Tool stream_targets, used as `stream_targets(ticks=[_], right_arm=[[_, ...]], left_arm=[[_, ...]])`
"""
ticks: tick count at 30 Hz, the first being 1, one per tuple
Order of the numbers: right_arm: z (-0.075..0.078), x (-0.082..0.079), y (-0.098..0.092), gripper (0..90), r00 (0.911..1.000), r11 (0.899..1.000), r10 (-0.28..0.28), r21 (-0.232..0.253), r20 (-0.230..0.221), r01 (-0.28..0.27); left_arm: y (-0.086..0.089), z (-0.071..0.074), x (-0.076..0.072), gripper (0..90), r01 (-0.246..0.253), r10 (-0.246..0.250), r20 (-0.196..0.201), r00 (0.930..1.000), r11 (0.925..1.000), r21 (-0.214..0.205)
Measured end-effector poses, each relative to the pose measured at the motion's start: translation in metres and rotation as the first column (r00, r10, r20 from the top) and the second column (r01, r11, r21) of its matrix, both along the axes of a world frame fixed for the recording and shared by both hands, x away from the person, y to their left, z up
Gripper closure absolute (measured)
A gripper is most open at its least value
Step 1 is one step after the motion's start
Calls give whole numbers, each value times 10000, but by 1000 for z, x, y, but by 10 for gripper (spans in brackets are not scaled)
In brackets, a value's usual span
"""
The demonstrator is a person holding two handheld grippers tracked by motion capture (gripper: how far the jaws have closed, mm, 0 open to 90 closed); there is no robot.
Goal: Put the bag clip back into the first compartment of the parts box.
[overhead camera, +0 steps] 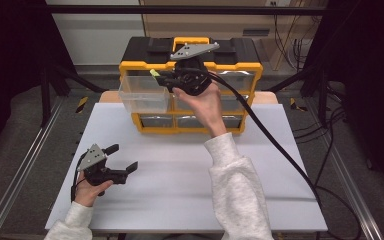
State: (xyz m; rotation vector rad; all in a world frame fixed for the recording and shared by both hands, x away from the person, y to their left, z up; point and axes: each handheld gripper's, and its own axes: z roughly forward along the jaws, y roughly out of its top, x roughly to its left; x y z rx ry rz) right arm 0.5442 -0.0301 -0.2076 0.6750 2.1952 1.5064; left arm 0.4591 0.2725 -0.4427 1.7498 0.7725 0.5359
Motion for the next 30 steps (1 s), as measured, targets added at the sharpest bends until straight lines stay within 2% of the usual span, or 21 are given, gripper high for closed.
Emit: stream_targets(ticks=[9, 21, 30], right_arm=[[0, 9, 9, 780, 10000, 10000, -58, -81, -81, 57], [-6, 18, 17, 780, 9998, 10000, -43, 64, -210, 44], [-8, 21, 27, 779, 9998, 9999, 23, -101, -176, -25]], left_arm=[[1, 0, 0, 15, -11, 11, 20, 10000, 10000, -25], [0, 1, 0, 15, -3, 3, 47, 10000, 10000, -18], [0, 1, -1, 16, 5, -5, 66, 10000, 10000, -36]])
